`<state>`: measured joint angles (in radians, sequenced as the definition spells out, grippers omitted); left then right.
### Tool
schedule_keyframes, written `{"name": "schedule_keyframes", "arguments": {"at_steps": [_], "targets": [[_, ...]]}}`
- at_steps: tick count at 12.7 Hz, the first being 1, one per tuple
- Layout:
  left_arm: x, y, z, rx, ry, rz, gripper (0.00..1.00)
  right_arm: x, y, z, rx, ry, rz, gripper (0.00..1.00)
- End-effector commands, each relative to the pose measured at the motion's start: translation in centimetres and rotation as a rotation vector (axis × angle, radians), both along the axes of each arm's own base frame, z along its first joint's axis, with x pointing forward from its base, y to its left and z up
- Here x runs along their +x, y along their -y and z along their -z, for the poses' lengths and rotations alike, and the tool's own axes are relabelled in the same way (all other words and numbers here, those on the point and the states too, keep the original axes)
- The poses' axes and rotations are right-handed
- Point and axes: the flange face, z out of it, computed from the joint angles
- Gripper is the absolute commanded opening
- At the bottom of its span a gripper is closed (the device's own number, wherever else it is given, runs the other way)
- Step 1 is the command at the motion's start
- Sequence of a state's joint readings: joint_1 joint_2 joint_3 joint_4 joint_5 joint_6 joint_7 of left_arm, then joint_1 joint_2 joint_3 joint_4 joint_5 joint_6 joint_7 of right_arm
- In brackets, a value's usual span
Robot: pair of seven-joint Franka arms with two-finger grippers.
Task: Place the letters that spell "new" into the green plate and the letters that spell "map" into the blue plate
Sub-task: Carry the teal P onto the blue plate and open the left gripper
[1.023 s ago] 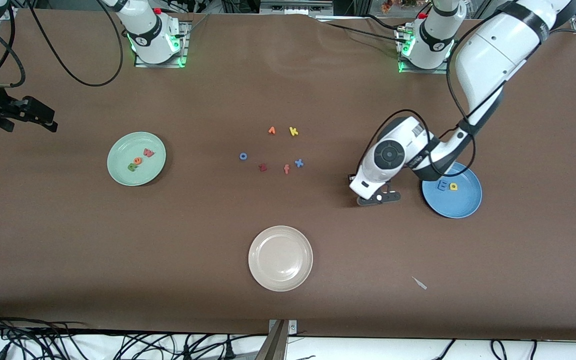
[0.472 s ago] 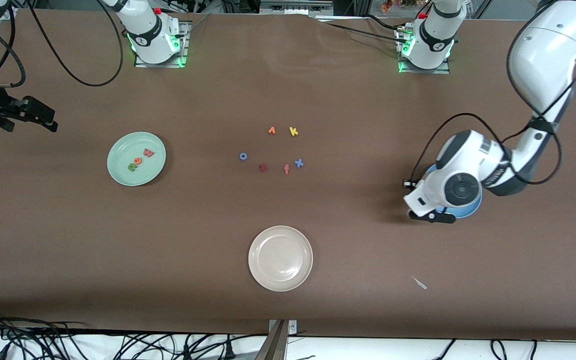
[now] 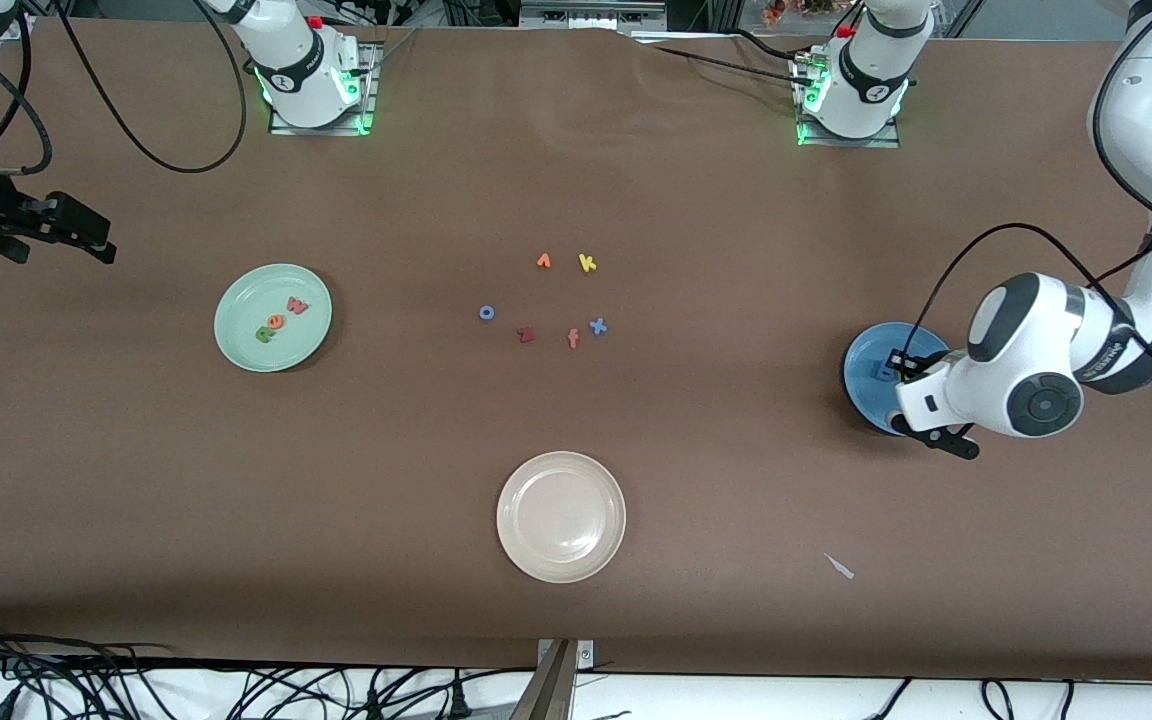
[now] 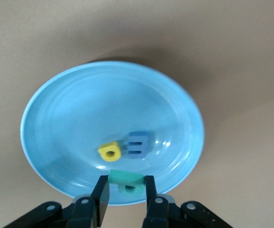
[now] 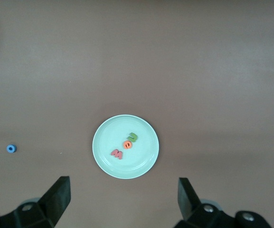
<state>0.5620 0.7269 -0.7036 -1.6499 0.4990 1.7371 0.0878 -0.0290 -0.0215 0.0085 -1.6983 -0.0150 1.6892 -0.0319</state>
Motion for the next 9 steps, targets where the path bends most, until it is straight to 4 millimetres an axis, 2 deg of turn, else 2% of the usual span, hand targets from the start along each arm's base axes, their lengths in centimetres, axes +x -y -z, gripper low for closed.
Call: {"name": "schedule_keyframes", "arguments": {"at_steps": [1,3,6,9], "targets": [[-0.1,0.2,-0.6,-0.023,-0.015,0.047,1.00,-0.5,-0.2,-0.4,0.012,-0.003,0.013,1.00],[0.3,0.2,-1.6,-0.021,0.005,0.040,1.00,-0.5,-0.3,-0.3,0.012,-0.004,0.011,1.00],[0.9,-1.4,-5.1,0.023,-0.030,0.013,1.00,-0.4,-0.3,-0.2,0.012,-0.006,0.011,1.00],[1.4,-2.7,-7.4,0.041,-0.051,-0.032,1.00,-0.4,-0.3,-0.2,0.012,-0.006,0.011,1.00]]}}
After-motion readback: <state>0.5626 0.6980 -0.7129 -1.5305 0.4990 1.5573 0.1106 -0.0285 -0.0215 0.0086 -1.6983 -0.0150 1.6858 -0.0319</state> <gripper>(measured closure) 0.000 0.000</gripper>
